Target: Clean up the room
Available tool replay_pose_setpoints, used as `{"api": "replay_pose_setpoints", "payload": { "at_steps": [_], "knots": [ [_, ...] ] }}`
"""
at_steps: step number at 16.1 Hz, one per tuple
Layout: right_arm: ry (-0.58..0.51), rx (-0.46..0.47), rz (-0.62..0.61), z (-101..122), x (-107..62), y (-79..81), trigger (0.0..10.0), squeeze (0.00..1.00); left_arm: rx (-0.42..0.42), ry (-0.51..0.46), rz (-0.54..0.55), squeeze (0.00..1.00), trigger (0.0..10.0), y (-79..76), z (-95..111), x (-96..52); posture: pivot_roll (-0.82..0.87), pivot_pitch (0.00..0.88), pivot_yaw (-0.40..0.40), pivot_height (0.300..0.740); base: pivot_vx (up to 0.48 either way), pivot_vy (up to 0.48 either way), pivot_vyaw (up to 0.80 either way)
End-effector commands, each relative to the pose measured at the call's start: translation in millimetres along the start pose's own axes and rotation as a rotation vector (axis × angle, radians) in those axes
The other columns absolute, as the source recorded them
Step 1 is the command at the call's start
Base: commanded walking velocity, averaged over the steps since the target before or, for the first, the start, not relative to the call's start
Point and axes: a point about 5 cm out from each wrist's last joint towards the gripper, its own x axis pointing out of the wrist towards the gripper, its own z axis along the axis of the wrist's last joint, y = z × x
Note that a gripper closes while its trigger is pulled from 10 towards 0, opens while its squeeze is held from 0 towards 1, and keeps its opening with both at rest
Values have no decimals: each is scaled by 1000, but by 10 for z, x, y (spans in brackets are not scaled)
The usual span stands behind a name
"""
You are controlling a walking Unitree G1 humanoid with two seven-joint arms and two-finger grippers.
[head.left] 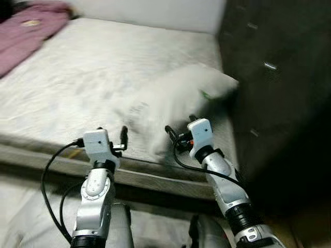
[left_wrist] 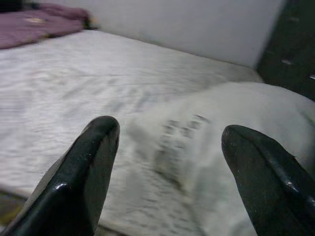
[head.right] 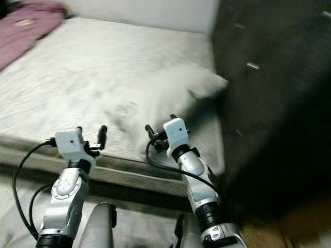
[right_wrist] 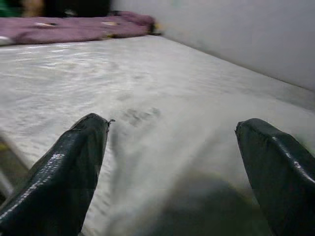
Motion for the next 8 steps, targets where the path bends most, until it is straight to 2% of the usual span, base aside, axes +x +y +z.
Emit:
{"api": "replay_pose_setpoints", "payload": {
  "at_steps": [1,8],
  "knots": [
    [-22,-5,8,67,27,2,10000,0,-5,-19,-5,0,10000,0,51,8,-9,0,-46,647,326,0,0],
    [-18,2,3,61,33,-9,10000,0,-8,-10,-13,0,10000,-3,41,18,-12,0,-44,647,304,0,0]
  ]
}}
